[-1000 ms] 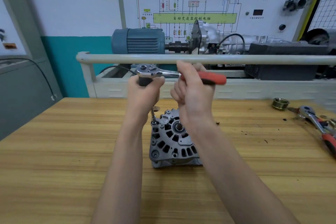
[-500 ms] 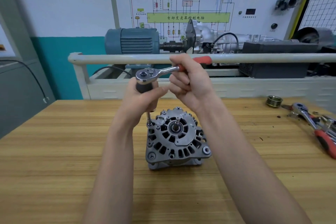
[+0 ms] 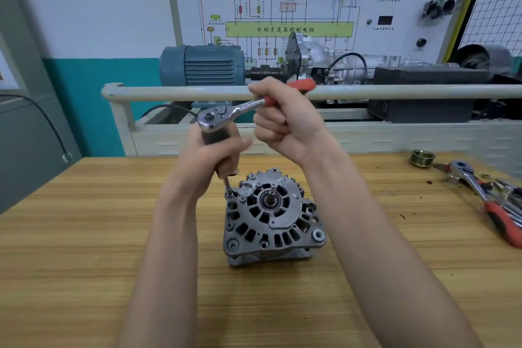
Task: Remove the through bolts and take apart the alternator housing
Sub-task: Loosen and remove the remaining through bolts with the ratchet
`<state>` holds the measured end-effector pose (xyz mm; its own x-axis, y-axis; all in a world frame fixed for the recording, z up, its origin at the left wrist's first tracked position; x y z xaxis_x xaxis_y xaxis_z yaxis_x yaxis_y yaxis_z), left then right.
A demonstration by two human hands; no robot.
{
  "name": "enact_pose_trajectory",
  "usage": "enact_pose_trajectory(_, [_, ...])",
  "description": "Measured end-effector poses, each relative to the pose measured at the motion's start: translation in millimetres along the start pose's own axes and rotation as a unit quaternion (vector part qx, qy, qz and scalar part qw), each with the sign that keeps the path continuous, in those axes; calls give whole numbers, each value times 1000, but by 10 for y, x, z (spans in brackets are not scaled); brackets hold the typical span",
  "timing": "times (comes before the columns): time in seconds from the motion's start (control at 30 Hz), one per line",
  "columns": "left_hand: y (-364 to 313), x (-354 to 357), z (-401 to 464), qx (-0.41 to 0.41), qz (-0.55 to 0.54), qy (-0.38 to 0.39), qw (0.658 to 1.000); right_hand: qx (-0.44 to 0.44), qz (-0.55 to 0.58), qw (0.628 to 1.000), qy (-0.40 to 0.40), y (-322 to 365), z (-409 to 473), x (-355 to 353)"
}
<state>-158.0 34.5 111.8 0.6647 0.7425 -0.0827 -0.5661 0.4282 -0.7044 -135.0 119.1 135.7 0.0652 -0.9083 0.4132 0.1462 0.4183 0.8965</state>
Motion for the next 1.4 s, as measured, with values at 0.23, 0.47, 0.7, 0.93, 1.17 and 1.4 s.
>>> enact_pose_trajectory(0.23, [65,-147,28,-27,8,-164,986,-117,82,986,-84,-49,-159,-106])
enact_pose_trajectory(0.47, [49,-163,9,-8,65,-221,973,-205,112,961,-146,-103,-380,-138])
enact_pose_trajectory(0.7, [40,5,29,1,-21,2,1000,-6,29,1000,-10,24,-17,17])
enact_pose_trajectory(0.93, [55,-222,-10,4,51,-288,956,-223,109,956,-153,-139,-387,-130])
enact_pose_trajectory(1.17, [52,-186,46,4,51,-192,980,-133,65,984,-99,23,-200,-128])
enact_pose_trajectory(1.4, [86,-5,38,-20,-17,-31,999,-27,66,997,-26,-32,-40,-57])
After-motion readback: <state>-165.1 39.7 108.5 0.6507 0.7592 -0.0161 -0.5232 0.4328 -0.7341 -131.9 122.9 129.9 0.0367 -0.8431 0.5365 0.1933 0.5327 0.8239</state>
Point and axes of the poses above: each hand's wrist, its own z-axis towards the middle knuckle, its own x-axis out of the palm, y = z × x, the point moved 9 cm from there along z, towards the middle knuckle, and after that the axes turned 8 degrees about x, right-handed, at the moved point
